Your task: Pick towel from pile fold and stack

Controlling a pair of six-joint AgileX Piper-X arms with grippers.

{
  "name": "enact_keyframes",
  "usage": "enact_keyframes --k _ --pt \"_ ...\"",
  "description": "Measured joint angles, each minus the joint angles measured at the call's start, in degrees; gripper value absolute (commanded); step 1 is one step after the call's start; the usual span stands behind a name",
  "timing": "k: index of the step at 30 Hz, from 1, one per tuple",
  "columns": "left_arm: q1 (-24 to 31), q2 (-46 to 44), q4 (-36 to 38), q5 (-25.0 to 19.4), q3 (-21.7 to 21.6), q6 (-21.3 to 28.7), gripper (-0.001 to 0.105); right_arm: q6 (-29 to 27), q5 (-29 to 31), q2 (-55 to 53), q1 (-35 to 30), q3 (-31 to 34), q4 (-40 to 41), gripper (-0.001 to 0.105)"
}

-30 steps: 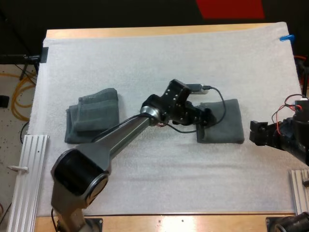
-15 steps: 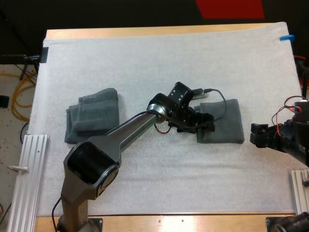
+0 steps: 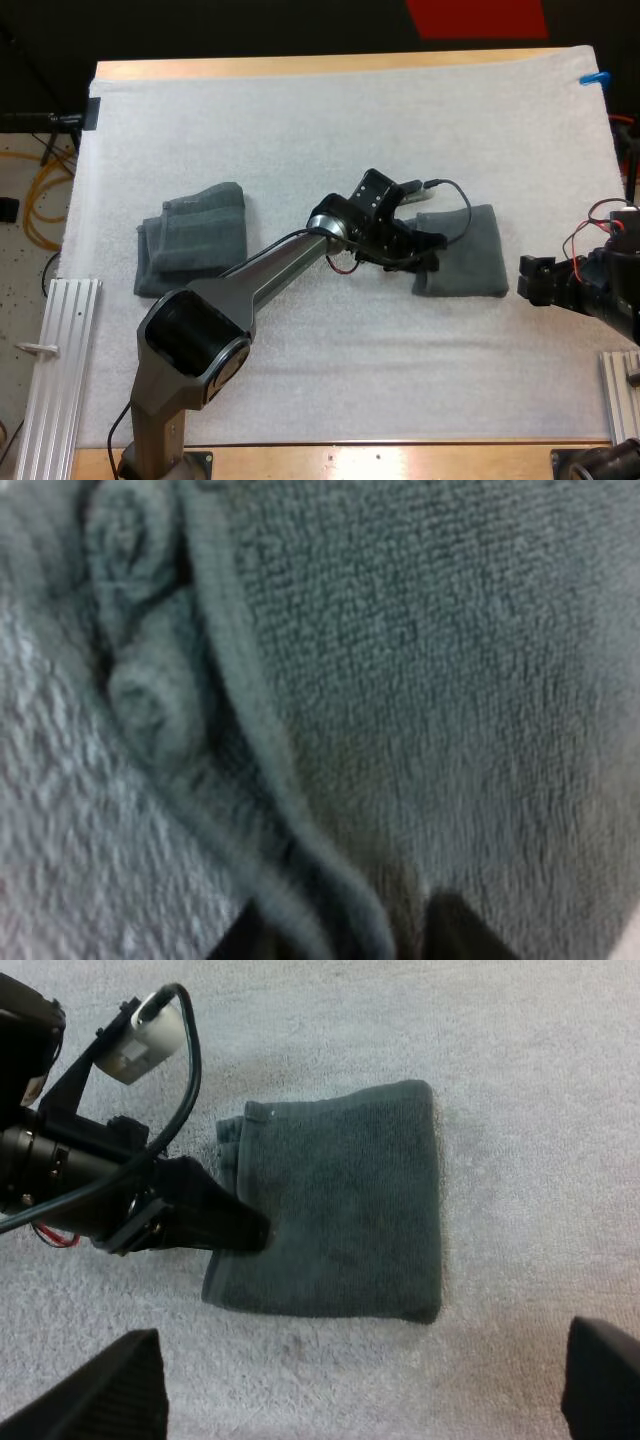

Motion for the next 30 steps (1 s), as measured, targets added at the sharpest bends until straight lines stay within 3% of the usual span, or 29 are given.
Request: enact_keyframes --k 4,9,14,17,21,25,30 --pt "0.0 0.0 -0.69 0.2 0.0 0.48 0.0 0.0 0.0 0.0 0.0 0.0 0.0 0.076" --pt "0.26 0.0 -1.41 0.33 -1.29 4.92 0.0 0.0 0.0 0.0 0.0 0.0 0.0 0.076" --pt "3.14 0.0 6.52 -0.52 -8.1 14.69 0.0 0.0 0.0 0.0 0.0 0.0 0.0 0.076" --pt "6.54 0.0 14.73 -5.14 -13.83 23.6 0.0 0.0 0.0 0.0 0.0 0.0 -0.05 0.076" --pt "10.79 0.0 27.11 -15.19 -20.36 36.18 0.0 0.0 0.0 0.0 0.0 0.0 -0.6 0.076" --pt "15.15 0.0 37.01 -22.16 -23.76 42.03 0.0 0.0 0.0 0.0 0.0 0.0 -1.65 0.076" --pt "19.88 -1.33 45.45 -32.09 -24.5 46.79 0.0 0.0 0.0 0.0 0.0 0.0 -1.83 0.076"
